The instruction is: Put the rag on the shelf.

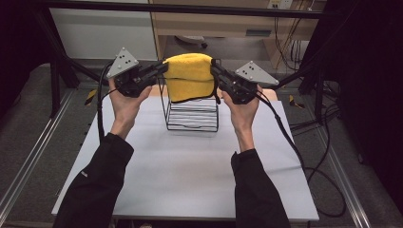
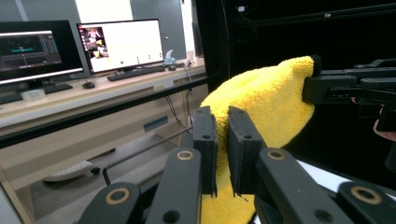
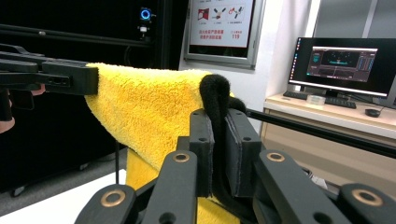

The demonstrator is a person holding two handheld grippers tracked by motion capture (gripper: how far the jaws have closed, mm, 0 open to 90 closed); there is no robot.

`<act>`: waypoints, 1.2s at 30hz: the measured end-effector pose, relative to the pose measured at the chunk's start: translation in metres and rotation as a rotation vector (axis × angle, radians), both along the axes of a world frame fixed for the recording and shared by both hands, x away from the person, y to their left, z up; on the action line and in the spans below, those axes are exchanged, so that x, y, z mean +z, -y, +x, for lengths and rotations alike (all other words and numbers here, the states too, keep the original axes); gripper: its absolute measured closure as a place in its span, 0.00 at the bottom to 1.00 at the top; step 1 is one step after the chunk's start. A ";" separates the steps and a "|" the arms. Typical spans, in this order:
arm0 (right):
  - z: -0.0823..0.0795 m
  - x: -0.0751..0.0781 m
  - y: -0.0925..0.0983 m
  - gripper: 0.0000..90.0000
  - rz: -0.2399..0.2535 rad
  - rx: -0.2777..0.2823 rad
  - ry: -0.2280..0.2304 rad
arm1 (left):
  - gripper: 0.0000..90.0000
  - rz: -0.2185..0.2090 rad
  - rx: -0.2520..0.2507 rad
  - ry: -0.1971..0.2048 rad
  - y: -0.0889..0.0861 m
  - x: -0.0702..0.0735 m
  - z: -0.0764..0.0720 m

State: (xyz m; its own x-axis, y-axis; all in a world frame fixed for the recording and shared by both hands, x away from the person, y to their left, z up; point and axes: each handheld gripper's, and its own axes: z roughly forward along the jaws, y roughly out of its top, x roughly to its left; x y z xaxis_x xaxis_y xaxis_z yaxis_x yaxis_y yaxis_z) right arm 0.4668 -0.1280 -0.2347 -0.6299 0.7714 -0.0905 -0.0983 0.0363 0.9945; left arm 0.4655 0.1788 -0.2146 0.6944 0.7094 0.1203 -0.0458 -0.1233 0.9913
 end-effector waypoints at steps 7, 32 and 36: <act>-0.007 -0.007 0.002 0.91 -0.024 0.013 -0.048 | 0.91 0.028 -0.010 -0.052 0.000 -0.009 -0.009; -0.015 -0.030 0.007 0.80 -0.130 0.063 -0.171 | 0.89 0.121 -0.018 -0.254 0.001 -0.040 -0.010; -0.020 -0.028 0.010 0.73 -0.131 0.077 -0.191 | 0.90 0.132 -0.007 -0.249 0.002 -0.042 -0.011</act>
State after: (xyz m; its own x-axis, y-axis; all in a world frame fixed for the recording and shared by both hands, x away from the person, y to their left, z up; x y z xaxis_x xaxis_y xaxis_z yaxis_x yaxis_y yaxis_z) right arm 0.4467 -0.1376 -0.2624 -0.7013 0.7103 -0.0605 0.0837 0.1664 0.9825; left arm 0.4541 0.1765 -0.2561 0.7191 0.6940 0.0362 0.1957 -0.2522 0.9477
